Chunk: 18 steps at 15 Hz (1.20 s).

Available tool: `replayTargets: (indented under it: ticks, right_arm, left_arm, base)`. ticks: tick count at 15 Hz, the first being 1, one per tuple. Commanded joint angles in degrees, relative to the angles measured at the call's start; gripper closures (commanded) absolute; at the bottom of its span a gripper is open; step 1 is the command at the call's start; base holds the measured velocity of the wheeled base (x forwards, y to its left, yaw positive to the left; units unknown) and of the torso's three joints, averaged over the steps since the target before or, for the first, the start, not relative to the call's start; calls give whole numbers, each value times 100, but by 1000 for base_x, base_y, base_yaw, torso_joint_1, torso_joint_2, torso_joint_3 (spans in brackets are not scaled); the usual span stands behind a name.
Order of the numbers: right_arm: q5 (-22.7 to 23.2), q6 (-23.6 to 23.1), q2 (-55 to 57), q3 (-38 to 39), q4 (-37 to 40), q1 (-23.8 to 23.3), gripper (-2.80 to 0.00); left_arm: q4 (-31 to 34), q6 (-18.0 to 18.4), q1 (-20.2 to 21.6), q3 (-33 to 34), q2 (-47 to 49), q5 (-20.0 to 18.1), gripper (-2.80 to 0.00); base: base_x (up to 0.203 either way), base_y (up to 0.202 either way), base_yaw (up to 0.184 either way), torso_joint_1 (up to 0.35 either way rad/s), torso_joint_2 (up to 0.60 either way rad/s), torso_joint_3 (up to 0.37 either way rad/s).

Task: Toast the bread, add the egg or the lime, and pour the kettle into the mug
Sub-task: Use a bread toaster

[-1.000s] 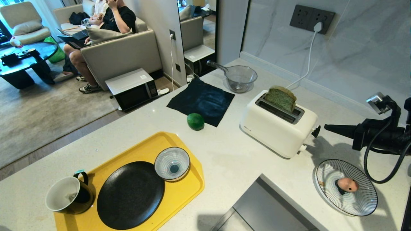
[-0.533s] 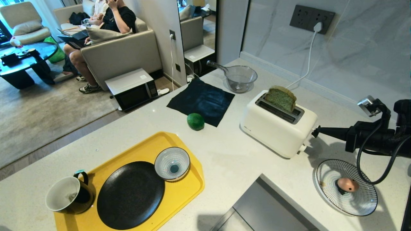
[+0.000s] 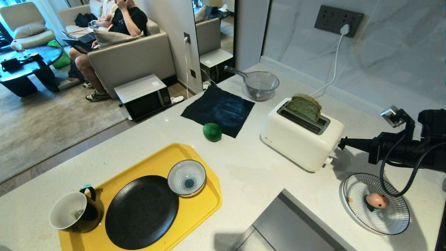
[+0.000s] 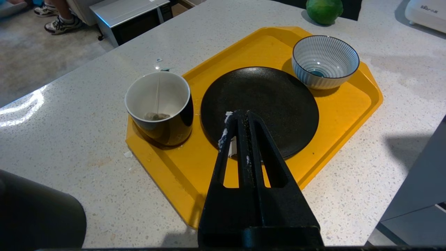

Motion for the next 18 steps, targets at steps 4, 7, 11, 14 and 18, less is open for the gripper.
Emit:
replayTargets:
  ticks: [4, 7, 11, 14, 18]
  right_arm:
    - [25, -225, 196, 2, -15, 0, 0]
    - [24, -299, 263, 26, -7, 0, 0]
    - [17, -468, 439, 13, 8, 7, 0]
    - [17, -532, 565, -10, 20, 4, 0]
    - [8, -541, 673, -53, 20, 17, 0]
  left_arm:
    - [-4, -1, -2, 97, -4, -3, 0]
    - [-4, -1, -2, 97, -4, -3, 0]
    - [-4, -1, -2, 97, -4, -3, 0]
    - [-4, -1, -2, 97, -4, -3, 0]
    - [-4, -1, -2, 97, -4, -3, 0]
  base:
    - [0, 0, 0, 0, 0, 0]
    - [0, 0, 0, 0, 0, 0]
    - [0, 0, 0, 0, 0, 0]
    - [0, 0, 0, 0, 0, 0]
    - [0, 0, 0, 0, 0, 0]
